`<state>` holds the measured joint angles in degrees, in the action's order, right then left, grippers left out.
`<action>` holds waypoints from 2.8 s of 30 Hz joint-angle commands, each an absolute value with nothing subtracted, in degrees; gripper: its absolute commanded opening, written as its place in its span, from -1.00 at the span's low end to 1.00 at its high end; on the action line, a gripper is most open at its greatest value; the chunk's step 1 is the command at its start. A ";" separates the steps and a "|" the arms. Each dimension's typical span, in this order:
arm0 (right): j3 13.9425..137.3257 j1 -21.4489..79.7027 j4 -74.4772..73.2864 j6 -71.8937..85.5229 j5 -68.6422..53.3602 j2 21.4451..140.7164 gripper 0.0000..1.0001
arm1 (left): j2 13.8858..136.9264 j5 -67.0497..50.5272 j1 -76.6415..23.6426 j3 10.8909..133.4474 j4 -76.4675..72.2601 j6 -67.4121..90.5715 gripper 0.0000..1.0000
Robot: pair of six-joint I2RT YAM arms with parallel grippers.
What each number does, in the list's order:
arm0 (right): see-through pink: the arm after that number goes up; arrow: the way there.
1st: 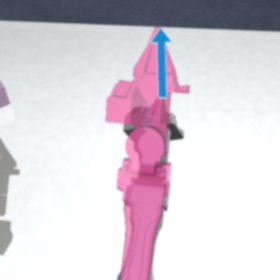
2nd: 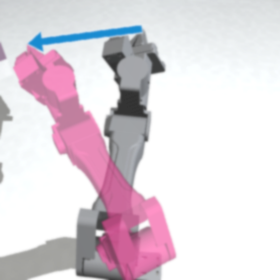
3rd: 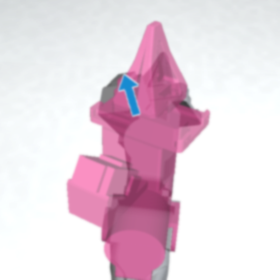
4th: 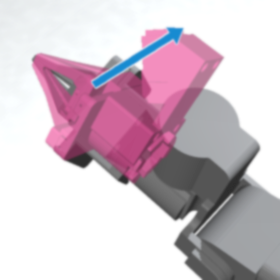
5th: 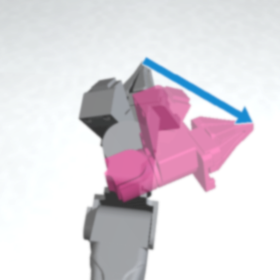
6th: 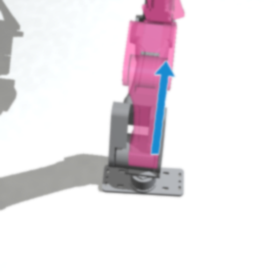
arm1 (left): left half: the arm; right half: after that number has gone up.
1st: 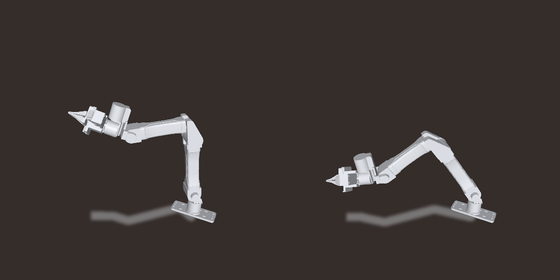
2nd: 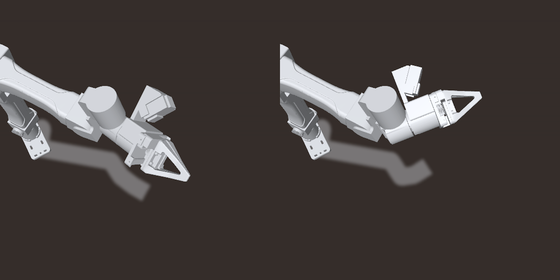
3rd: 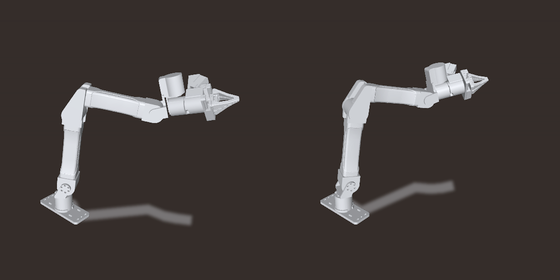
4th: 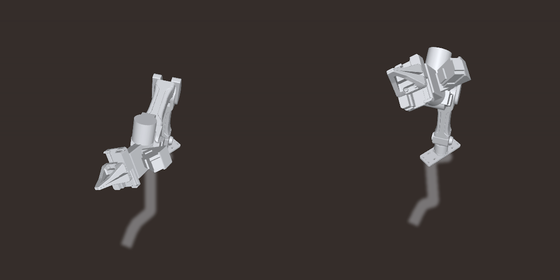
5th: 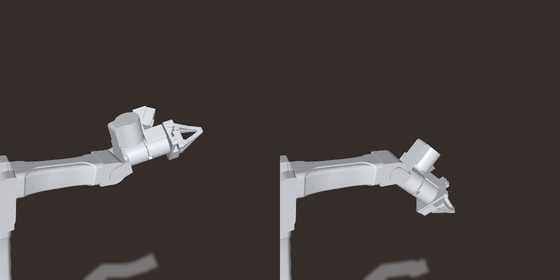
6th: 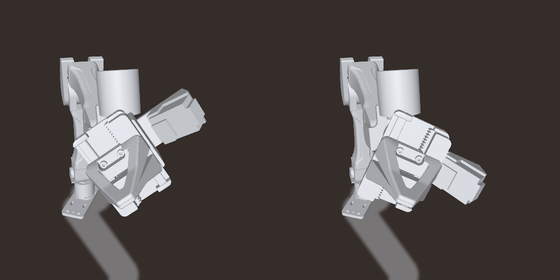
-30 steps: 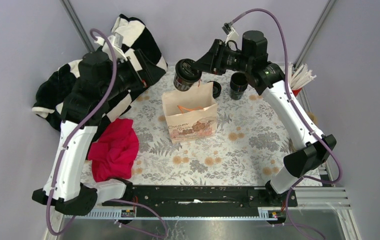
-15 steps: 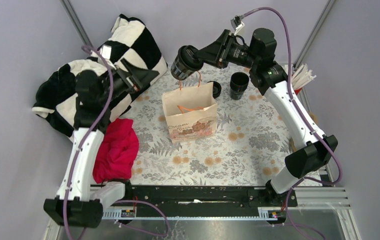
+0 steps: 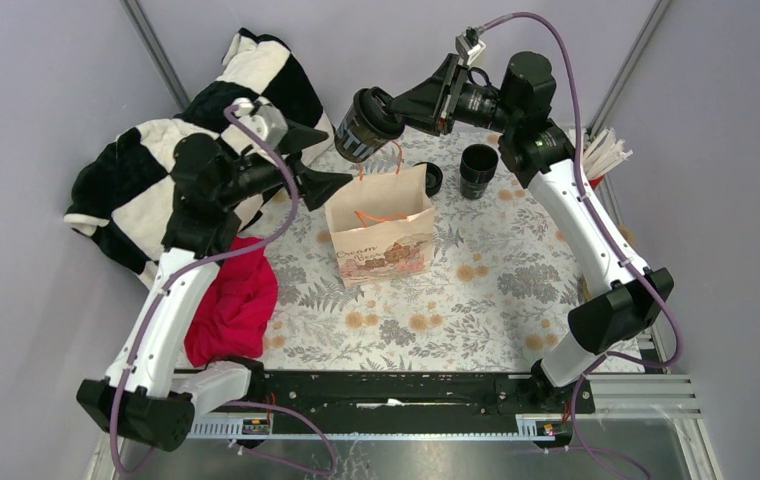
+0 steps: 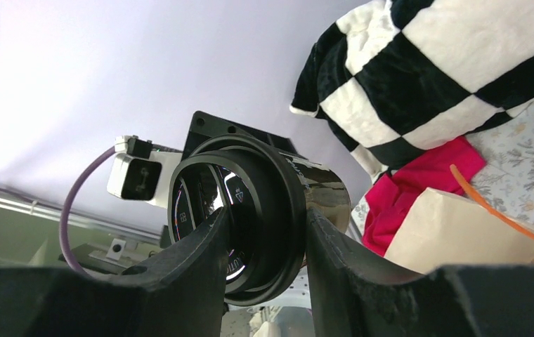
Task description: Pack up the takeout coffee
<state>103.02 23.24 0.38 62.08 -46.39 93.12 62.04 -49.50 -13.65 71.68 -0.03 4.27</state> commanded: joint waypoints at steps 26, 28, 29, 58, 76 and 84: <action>105.91 23.07 5.97 66.76 -53.00 94.22 -0.43 | 67.57 -38.14 -23.40 73.93 -6.53 -13.61 0.41; 105.79 23.08 6.02 66.63 -52.88 94.07 -0.39 | 67.19 -36.81 -23.55 73.39 -6.79 -14.38 0.28; 105.62 23.11 6.10 66.58 -52.83 93.98 -0.37 | 67.02 -36.26 -23.63 73.27 -6.77 -14.54 0.23; 128.45 21.88 -25.75 33.13 -53.83 97.24 0.99 | 63.58 -35.99 -24.53 73.03 3.05 -16.45 0.00; 130.88 23.24 -45.34 11.29 -60.77 99.46 0.99 | 61.93 -36.68 -29.50 73.87 12.83 -22.64 -0.02; 127.67 25.95 -48.41 6.66 -59.47 98.01 0.99 | 61.35 -36.45 -31.09 73.81 14.59 -23.39 -0.03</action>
